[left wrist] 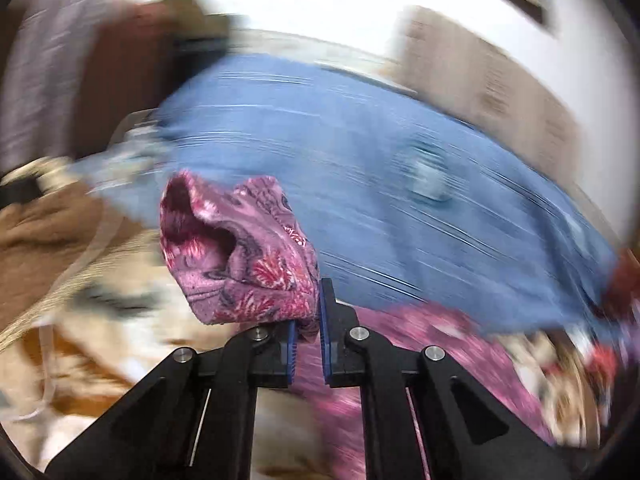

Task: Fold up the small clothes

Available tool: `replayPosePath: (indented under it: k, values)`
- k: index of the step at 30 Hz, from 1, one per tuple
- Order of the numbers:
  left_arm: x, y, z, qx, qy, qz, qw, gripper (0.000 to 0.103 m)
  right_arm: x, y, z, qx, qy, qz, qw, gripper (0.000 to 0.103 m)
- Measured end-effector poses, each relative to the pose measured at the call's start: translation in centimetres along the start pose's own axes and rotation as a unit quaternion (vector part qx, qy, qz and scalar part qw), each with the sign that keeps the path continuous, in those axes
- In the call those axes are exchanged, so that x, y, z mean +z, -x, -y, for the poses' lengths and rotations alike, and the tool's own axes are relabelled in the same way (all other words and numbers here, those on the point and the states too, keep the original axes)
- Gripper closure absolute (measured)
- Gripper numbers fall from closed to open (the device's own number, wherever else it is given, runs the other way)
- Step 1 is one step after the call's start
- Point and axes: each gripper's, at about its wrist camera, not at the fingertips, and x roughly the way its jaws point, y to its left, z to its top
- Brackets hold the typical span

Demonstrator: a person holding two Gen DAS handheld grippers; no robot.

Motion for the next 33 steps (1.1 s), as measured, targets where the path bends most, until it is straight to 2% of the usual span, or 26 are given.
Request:
replayPosePath:
  k: [3, 7, 9, 13, 16, 18, 21, 25, 29, 30, 33]
  values:
    - [-2.4, 0.6, 5.4, -0.035, -0.106, -0.027, 0.9933, 0.096, 0.0, 2.5, 2.4, -0.011, -0.030, 0.019, 0.999, 0.041]
    - [-6.3, 1.0, 9.7, -0.084, -0.179, -0.084, 0.9766, 0.096, -0.1, 5.0, 5.8, -0.005, -0.068, 0.036, 0.997, 0.044]
    - [-9.0, 1.1, 12.0, -0.100, -0.230, -0.117, 0.9609, 0.096, -0.3, 5.3, 7.4, 0.016, -0.087, 0.035, 0.995, 0.043]
    - [-14.8, 0.6, 16.0, -0.120, -0.335, -0.168, 0.9193, 0.096, -0.4, 3.4, 9.5, 0.055, -0.117, 0.013, 0.992, 0.041]
    - [-16.8, -0.1, 17.1, -0.116, -0.365, -0.185, 0.9052, 0.096, -0.4, 1.5, 10.3, 0.072, -0.126, -0.005, 0.989, 0.041]
    - [-17.2, 0.0, 17.3, -0.119, -0.376, -0.191, 0.8988, 0.096, 0.2, -0.4, 10.7, 0.092, -0.132, -0.031, 0.986, 0.041]
    - [-17.4, 0.2, 17.5, -0.119, -0.384, -0.188, 0.8960, 0.095, 1.6, -3.1, 10.4, 0.126, -0.131, -0.071, 0.981, 0.040]
    - [-18.1, 0.4, 17.7, -0.114, -0.409, -0.183, 0.8865, 0.095, 4.1, -6.2, 8.3, 0.138, -0.107, -0.128, 0.976, 0.038]
    - [-19.1, 0.4, 18.3, -0.105, -0.436, -0.180, 0.8756, 0.095, 5.9, -8.7, 6.5, 0.108, -0.094, -0.173, 0.974, 0.036]
    - [-19.3, 0.4, 18.4, -0.106, -0.438, -0.181, 0.8742, 0.095, 6.2, -8.9, 5.8, 0.093, -0.077, -0.186, 0.975, 0.036]
    - [-19.3, 0.4, 18.6, -0.109, -0.433, -0.188, 0.8746, 0.095, 6.2, -7.4, 4.0, 0.066, -0.020, -0.185, 0.980, 0.036]
